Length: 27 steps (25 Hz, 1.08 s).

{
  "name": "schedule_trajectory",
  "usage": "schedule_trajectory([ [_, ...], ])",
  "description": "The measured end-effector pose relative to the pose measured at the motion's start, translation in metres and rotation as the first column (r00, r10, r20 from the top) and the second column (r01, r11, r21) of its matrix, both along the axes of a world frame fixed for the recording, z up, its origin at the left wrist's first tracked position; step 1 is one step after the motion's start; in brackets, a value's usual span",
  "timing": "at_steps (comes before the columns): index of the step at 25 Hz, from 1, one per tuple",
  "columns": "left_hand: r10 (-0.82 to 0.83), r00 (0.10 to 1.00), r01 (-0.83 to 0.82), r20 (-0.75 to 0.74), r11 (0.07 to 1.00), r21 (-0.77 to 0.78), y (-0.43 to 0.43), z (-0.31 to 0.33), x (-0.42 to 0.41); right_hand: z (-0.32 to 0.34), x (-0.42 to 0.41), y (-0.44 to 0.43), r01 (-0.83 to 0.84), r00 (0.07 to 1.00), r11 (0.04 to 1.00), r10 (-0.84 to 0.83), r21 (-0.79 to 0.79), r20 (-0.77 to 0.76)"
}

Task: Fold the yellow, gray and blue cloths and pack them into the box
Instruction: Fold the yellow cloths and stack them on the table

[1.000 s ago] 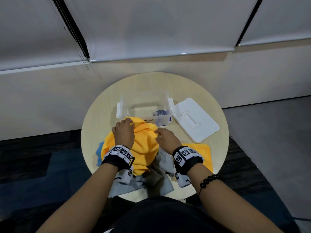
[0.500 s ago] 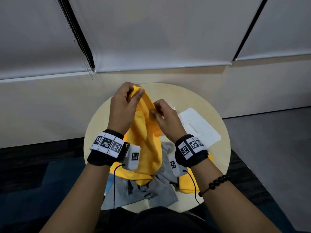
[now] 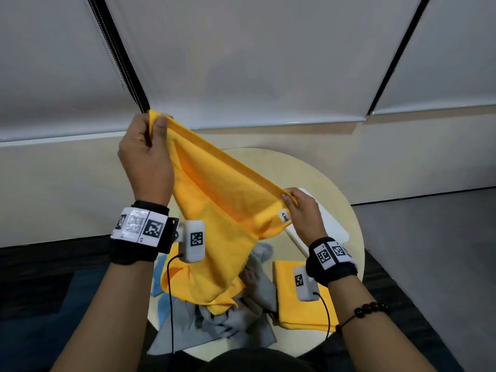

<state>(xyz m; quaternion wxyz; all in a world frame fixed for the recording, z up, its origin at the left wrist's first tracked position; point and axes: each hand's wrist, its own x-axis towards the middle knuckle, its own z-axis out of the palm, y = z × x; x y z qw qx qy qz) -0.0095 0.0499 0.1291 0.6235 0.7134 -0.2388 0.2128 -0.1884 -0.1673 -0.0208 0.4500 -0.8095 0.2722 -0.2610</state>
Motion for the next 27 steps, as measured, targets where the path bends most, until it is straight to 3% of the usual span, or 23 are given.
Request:
schedule_trajectory([
  [3,0.084,0.99,-0.068,-0.11,0.987,0.143,-0.01,-0.035,0.003,-0.006,-0.008,-0.007,0.062,0.996,0.99,-0.053,0.128,-0.072],
  [6,0.063,0.979,-0.012,-0.193,0.966,0.257,-0.019,-0.065,-0.005,-0.009,-0.013,-0.009,0.04,0.991,0.942,0.006,0.332,-0.137],
  [10,-0.122,0.955,0.223,-0.272,0.896,0.383,-0.041,-0.106,-0.04,-0.003,-0.006,-0.003,-0.08,0.986,0.724,0.157,0.686,-0.051],
  [12,-0.242,0.926,0.346,-0.291,0.853,0.392,-0.054,-0.125,-0.066,-0.002,-0.001,0.002,-0.143,0.975,0.611,0.223,0.779,0.004],
  [16,-0.364,0.859,0.496,-0.361,0.769,0.404,-0.068,-0.153,-0.095,0.0,0.003,0.003,-0.204,0.946,0.502,0.322,0.84,0.038],
  [22,-0.317,0.88,0.461,-0.354,0.75,0.474,-0.071,-0.167,-0.094,-0.006,0.001,-0.006,-0.223,0.933,0.347,0.346,0.911,0.097],
  [27,-0.267,0.898,0.416,-0.349,0.772,0.48,-0.075,-0.17,-0.09,-0.009,0.005,-0.009,-0.274,0.925,0.325,0.346,0.905,0.156],
])
